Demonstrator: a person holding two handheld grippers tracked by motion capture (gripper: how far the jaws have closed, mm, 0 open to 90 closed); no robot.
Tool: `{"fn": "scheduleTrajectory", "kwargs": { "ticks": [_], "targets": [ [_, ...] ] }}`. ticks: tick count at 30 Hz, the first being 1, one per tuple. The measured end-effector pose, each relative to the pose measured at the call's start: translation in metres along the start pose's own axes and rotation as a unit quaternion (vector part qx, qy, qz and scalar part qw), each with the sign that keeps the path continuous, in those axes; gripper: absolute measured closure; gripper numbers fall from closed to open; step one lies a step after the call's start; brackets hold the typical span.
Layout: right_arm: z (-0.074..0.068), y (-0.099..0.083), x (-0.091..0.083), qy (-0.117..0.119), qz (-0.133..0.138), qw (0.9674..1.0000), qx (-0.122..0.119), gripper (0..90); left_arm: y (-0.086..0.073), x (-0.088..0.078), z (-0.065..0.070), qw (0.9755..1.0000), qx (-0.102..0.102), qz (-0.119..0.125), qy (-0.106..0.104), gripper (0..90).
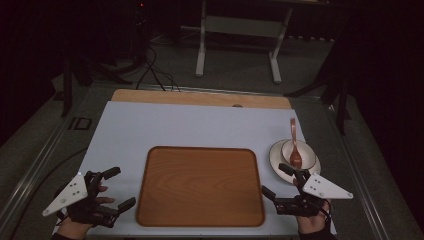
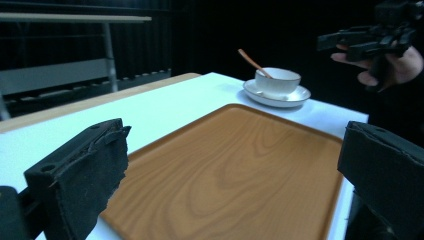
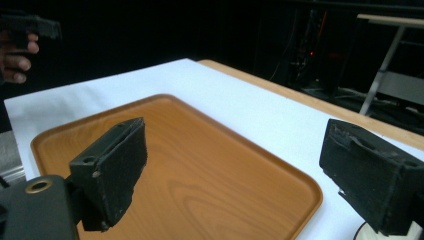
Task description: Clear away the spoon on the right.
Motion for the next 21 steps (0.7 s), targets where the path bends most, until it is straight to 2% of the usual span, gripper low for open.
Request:
{"fn": "scheduleTrajectory", "kwargs": {
  "ticks": [1,5,12,16,18,20,21],
  "targets": [
    [-0.001,0.0,0.001,-0.002,-0.006,1.0,-0.005,11.4,0.0,-0.001,0.0,1.0,-0.001,0.001,0.001,0.0],
    [-0.003,0.001,0.001,0.004,-0.001,1.0,-0.004,11.4,0.001,-0.002,0.0,1.0,0.001,0.004,0.001,0.0],
    [-0.003,0.004,0.0,0.003,0.0,1.0,-0.007,11.4,0.0,0.001,0.004,0.9999,0.007,-0.004,-0.008,0.0],
    [-0.008,0.016,-0.004,0.009,0.011,0.9999,-0.005,11.2,0.001,0.001,0.005,0.9999,0.006,-0.001,-0.01,0.0],
    [-0.012,0.029,-0.008,0.021,0.026,0.9994,-0.004,11.1,0.001,0.001,0.006,0.9999,0.007,0.0,-0.01,0.0],
    [-0.012,0.033,-0.009,0.024,0.027,0.9993,-0.006,11.0,0.001,0.001,0.007,0.9999,0.007,0.0,-0.011,0.0],
    [-0.011,0.038,-0.009,0.028,0.018,0.9994,-0.007,11.0,0.001,0.002,0.007,0.9999,0.008,-0.001,-0.012,0.0]
  ]
}}
Point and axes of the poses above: each handheld gripper's, and its own axes: x roughly forward along the jaws, y roughly out of its top, z roughly to its right, the point moved 6 cm from there along x, roughly forward along the jaws, and after that the axes turned 7 degrees about -x, right-handed, at the moved point
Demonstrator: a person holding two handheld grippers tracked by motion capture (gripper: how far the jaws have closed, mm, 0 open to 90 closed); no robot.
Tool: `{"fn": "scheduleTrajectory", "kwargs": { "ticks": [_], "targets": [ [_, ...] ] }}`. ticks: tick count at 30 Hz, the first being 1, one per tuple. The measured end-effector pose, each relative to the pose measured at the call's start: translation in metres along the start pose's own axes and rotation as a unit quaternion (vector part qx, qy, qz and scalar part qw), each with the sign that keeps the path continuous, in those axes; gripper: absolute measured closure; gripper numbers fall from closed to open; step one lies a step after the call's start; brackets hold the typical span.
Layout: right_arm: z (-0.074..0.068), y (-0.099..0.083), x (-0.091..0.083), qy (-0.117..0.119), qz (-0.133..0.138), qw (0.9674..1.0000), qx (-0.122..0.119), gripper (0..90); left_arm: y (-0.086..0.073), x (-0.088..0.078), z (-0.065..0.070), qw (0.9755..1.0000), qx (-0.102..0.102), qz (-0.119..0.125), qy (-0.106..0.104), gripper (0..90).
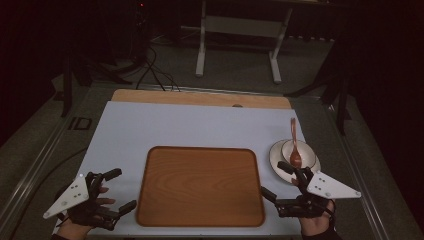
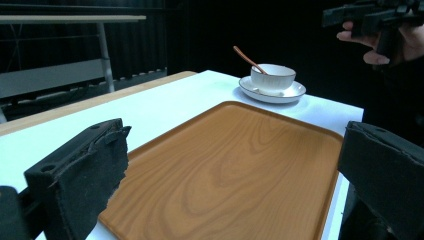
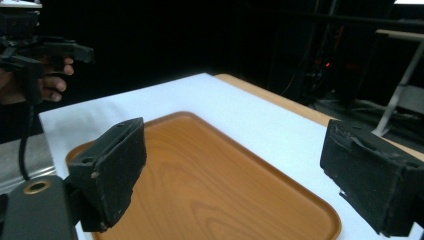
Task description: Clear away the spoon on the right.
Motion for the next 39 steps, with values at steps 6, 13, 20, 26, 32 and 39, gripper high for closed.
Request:
{"fn": "scheduleTrajectory", "kwargs": {
  "ticks": [6,13,20,26,32,39],
  "targets": [
    [0.007,0.022,-0.004,-0.002,-0.001,0.9998,-0.022,10.7,0.0,0.001,0.002,1.0,0.001,0.001,-0.005,0.0],
    [0.026,0.036,-0.001,-0.036,-0.007,0.9992,-0.014,9.3,0.0,0.002,0.004,1.0,0.0,0.001,-0.006,0.0],
    [0.051,0.043,0.006,-0.057,-0.007,0.9984,0.0,9.3,-0.001,0.003,0.004,1.0,0.005,0.0,-0.001,0.0],
    [0.08,0.047,0.006,-0.092,-0.013,0.9956,0.011,9.4,-0.002,0.004,0.005,1.0,0.005,-0.001,-0.002,0.0],
    [0.108,0.042,0.01,-0.118,-0.032,0.9923,0.018,9.9,-0.002,0.005,0.005,1.0,0.004,-0.002,-0.005,0.0],
    [0.137,0.032,0.017,-0.144,-0.051,0.9874,0.04,12.4,-0.003,0.005,0.004,1.0,0.0,-0.003,-0.007,0.0]
  ]
}}
Point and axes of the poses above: each handheld gripper's, and its own axes: x roughly forward along the jaws, y roughly out of its top, z roughly to its right, the point moved 6 cm from there along x, roughly forward along the jaws, and after that the axes turned 7 degrees about -x, right-handed, at the moved point
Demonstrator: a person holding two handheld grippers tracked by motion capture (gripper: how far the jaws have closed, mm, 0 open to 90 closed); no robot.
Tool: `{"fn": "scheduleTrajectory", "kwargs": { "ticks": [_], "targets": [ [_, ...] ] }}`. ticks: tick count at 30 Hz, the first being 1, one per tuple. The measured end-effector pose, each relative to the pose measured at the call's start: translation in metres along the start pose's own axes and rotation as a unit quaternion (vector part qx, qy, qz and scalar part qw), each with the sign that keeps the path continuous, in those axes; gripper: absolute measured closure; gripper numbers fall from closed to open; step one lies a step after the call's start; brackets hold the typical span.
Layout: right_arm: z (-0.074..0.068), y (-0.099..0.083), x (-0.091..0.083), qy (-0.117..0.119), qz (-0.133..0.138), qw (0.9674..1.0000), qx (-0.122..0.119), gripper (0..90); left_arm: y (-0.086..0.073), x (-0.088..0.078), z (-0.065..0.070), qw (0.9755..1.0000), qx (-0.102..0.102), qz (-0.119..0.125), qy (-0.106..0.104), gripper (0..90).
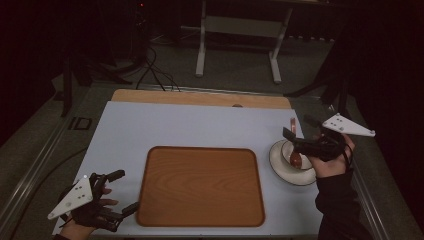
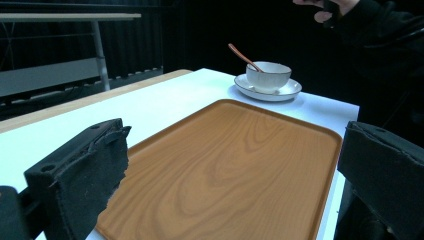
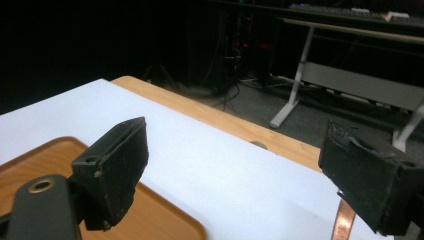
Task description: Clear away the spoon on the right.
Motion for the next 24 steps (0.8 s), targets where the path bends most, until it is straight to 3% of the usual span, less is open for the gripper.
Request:
{"fn": "scheduleTrajectory", "kwargs": {
  "ticks": [5,7,9,12,15,16,18,20,22,23,24],
  "targets": [
    [0.016,-0.005,0.009,-0.019,-0.013,0.9997,0.009,13.4,0.0,0.0,0.0,1.0,0.001,-0.001,0.001,0.0],
    [0.031,-0.014,0.017,-0.035,-0.031,0.9985,0.027,15.7,0.0,-0.001,0.0,1.0,0.001,0.0,0.001,0.0],
    [0.035,-0.018,0.019,-0.038,-0.036,0.998,0.034,16.2,0.0,-0.001,0.0,1.0,0.001,-0.001,0.002,0.0],
    [0.052,-0.032,0.027,-0.067,-0.071,0.9943,0.042,23.5,0.0,-0.001,0.0,1.0,0.001,0.0,0.003,0.0],
    [0.057,-0.038,0.032,-0.07,-0.08,0.9929,0.053,27.2,-0.001,-0.001,0.0,1.0,-0.001,-0.001,0.004,0.0],
    [0.063,-0.045,0.037,-0.079,-0.096,0.9905,0.058,30.1,-0.001,-0.001,-0.001,1.0,-0.002,-0.001,0.003,0.0],
    [0.065,-0.048,0.039,-0.083,-0.1,0.9896,0.062,31.8,-0.001,-0.001,-0.001,1.0,-0.001,-0.002,0.004,0.0],
    [0.069,-0.056,0.048,-0.092,-0.118,0.9863,0.069,34.9,-0.001,-0.001,-0.001,1.0,-0.001,-0.002,0.004,0.0],
    [0.071,-0.059,0.051,-0.096,-0.123,0.9851,0.071,35.6,-0.001,-0.001,-0.001,1.0,0.0,-0.003,0.004,0.0],
    [0.073,-0.065,0.057,-0.103,-0.138,0.982,0.078,36.6,-0.001,-0.001,-0.001,1.0,-0.001,-0.002,0.005,0.0],
    [0.073,-0.065,0.057,-0.103,-0.138,0.982,0.078,36.6,-0.001,-0.001,-0.001,1.0,-0.001,-0.002,0.005,0.0]
  ]
}}
Point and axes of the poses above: each handheld gripper's, and its own axes: x roughly forward along the jaws, y roughly out of its top, z roughly to its right, the point moved 6 cm from there along x, roughly forward along the jaws, and after that the axes turned 7 degrees about -x, right-handed, at the moved point
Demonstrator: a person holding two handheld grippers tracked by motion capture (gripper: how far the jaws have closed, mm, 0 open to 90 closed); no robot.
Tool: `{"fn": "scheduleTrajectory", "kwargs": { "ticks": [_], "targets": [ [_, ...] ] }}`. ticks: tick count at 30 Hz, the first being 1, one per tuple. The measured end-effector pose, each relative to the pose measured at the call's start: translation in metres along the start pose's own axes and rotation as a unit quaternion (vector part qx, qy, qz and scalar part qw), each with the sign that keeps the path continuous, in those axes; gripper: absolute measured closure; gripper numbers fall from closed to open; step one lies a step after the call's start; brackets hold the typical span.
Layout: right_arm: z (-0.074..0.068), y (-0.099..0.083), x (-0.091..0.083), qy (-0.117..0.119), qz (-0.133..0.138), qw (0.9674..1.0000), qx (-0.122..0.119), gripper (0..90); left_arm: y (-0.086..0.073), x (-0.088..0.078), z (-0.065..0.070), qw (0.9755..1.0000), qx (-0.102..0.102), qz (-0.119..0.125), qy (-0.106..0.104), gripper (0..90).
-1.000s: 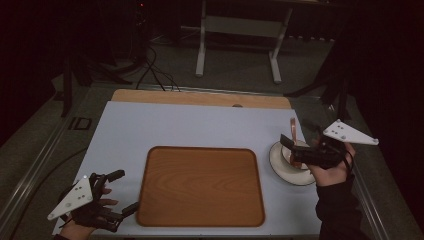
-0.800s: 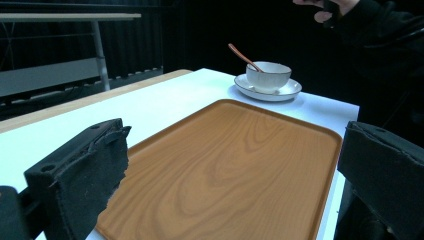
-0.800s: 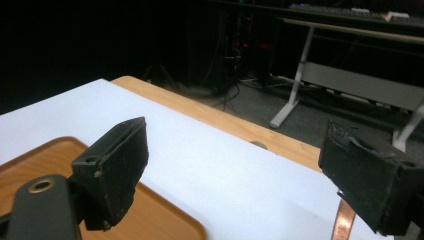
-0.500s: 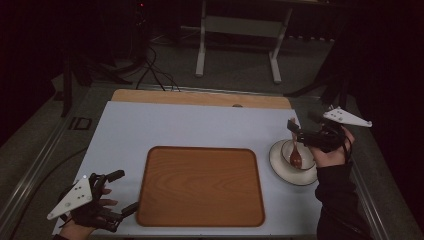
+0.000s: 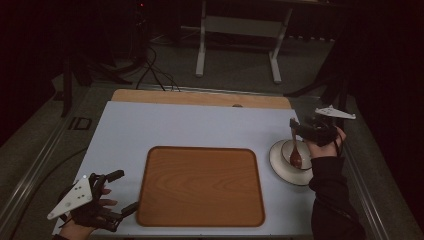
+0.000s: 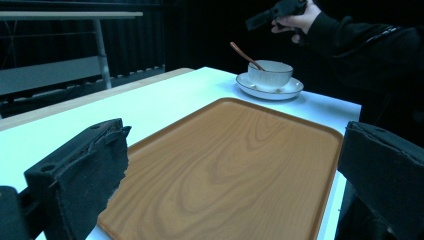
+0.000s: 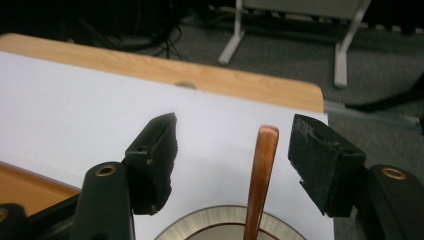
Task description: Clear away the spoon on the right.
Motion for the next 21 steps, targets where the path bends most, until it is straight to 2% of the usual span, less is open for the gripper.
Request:
{"fn": "scheduleTrajectory", "kwargs": {
  "ticks": [2,3,5,10,14,21],
  "targets": [
    [0.002,-0.005,0.01,-0.005,-0.018,0.9998,0.011,38.8,0.0,0.0,0.0,1.0,-0.002,0.001,0.0,0.0],
    [0.002,-0.005,0.01,-0.005,-0.018,0.9998,0.011,38.8,0.0,-0.001,-0.001,1.0,-0.001,0.0,0.001,0.0],
    [0.003,-0.009,0.018,-0.017,-0.037,0.999,0.017,40.6,-0.001,-0.001,0.0,1.0,-0.001,-0.001,0.001,0.0],
    [0.009,-0.011,0.027,-0.034,-0.061,0.9972,0.027,44.7,-0.001,0.0,0.0,1.0,0.0,-0.003,0.001,0.0],
    [0.014,-0.014,0.039,-0.041,-0.088,0.9945,0.038,45.5,-0.002,0.0,-0.001,1.0,-0.001,-0.004,0.002,0.0],
    [0.016,-0.018,0.052,-0.041,-0.115,0.9913,0.049,48.0,-0.003,0.0,-0.002,1.0,-0.004,-0.006,0.002,0.0]
  ]
}}
Point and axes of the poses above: each handheld gripper's, and its own axes: x roughly forward along the jaws, y roughly out of its top, z roughly to its right, the point moved 6 cm from there along x, roughly forward along the jaws, and after that the axes turned 7 degrees about -x, right-handed, at the moved point
